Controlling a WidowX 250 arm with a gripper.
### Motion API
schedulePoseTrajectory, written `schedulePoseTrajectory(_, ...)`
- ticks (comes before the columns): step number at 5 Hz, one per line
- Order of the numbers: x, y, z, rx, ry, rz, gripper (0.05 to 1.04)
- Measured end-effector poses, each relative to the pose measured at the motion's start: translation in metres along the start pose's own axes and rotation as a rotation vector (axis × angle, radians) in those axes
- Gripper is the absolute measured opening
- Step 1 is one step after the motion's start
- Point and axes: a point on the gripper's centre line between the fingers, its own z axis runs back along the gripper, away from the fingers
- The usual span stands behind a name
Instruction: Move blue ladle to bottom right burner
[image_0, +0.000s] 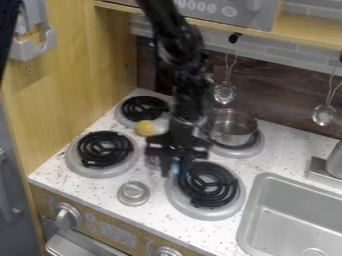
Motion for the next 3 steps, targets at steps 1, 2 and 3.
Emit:
schedulePoseTrajectory(1,-0.014,-0.027,0.004,-0.031,0.010,-0.147,0.305)
schedulePoseTrajectory(2,-0.022,-0.038,-0.012,-0.051,0.062,-0.247,0.305)
schedulePoseTrajectory(3,-0.027,-0.044,-0.021,-0.071,0.109,-0.283,0.305)
